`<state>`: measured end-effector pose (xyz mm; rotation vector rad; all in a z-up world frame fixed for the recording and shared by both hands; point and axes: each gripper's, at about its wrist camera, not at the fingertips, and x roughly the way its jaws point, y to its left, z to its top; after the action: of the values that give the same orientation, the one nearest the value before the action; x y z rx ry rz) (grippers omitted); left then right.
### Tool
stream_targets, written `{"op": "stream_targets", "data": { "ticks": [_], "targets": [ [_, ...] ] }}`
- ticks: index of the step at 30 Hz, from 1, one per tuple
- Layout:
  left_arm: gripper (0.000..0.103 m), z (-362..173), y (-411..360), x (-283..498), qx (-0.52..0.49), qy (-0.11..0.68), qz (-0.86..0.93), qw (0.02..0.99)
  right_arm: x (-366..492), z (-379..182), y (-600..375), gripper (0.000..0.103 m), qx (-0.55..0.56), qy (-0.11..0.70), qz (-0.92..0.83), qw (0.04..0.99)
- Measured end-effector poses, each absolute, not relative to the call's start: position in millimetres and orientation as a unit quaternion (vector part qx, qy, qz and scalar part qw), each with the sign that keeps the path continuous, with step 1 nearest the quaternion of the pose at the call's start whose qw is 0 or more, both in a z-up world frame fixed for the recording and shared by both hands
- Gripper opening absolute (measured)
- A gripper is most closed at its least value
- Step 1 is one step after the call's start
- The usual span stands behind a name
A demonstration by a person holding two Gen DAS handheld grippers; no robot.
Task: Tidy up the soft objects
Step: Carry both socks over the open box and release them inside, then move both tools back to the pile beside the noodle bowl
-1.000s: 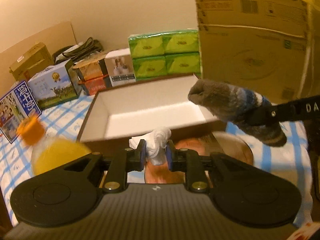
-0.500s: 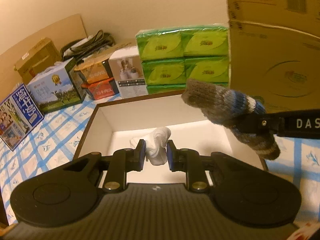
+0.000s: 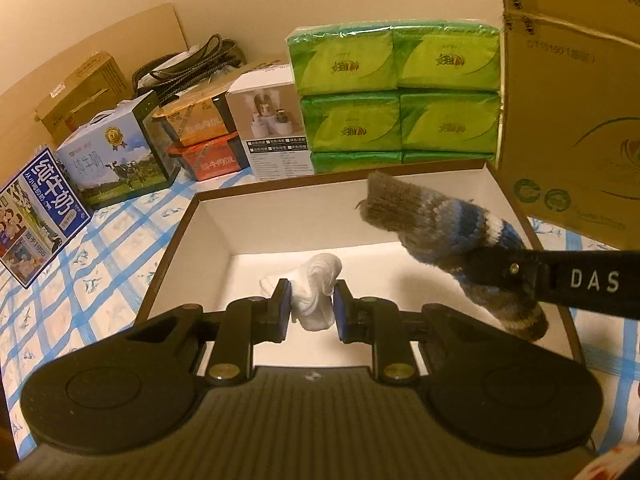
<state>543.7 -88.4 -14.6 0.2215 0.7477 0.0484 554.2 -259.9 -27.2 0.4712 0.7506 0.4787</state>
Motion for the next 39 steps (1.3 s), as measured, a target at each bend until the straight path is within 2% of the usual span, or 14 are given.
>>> {"op": "stream_targets", "data": {
  "ticks": [3,5,6,7,9,10,15,28,39],
  "targets": [
    [0.023,-15.3,-85.1,549.5,0.098,0.369,0.033,0.923,558.2,-29.9,-259.3,0.014,0.226,0.360,0.221,0.877],
    [0.032,-16.0,-82.1,552.8,0.087,0.376,0.041,0.922,559.5,-30.7,-259.1,0.015,0.227,0.360,0.221,0.878],
    [0.039,-16.7,-80.0,554.8,0.079,0.380,0.045,0.920,560.2,-31.3,-259.7,0.022,0.228,0.361,0.218,0.878],
    [0.041,-17.0,-78.0,556.1,0.074,0.383,0.047,0.920,560.7,-31.7,-260.5,0.033,0.230,0.361,0.215,0.878],
    [0.044,-17.6,-75.4,557.4,0.070,0.386,0.050,0.919,560.8,-32.1,-263.7,0.048,0.237,0.359,0.211,0.877],
    [0.044,-17.7,-74.6,557.5,0.069,0.385,0.051,0.919,560.1,-32.0,-265.6,0.049,0.242,0.355,0.211,0.878],
    [0.050,-17.3,-72.9,556.4,0.064,0.386,0.051,0.919,559.7,-29.4,-269.7,0.049,0.247,0.353,0.208,0.878],
    [0.050,-11.8,-79.8,542.2,0.065,0.385,0.034,0.920,537.3,-23.7,-277.6,0.049,0.231,0.350,0.208,0.883],
    [0.050,8.9,-82.2,479.3,0.053,0.366,-0.009,0.929,476.8,-1.4,-297.1,0.050,0.229,0.314,0.216,0.896]
  ]
}}
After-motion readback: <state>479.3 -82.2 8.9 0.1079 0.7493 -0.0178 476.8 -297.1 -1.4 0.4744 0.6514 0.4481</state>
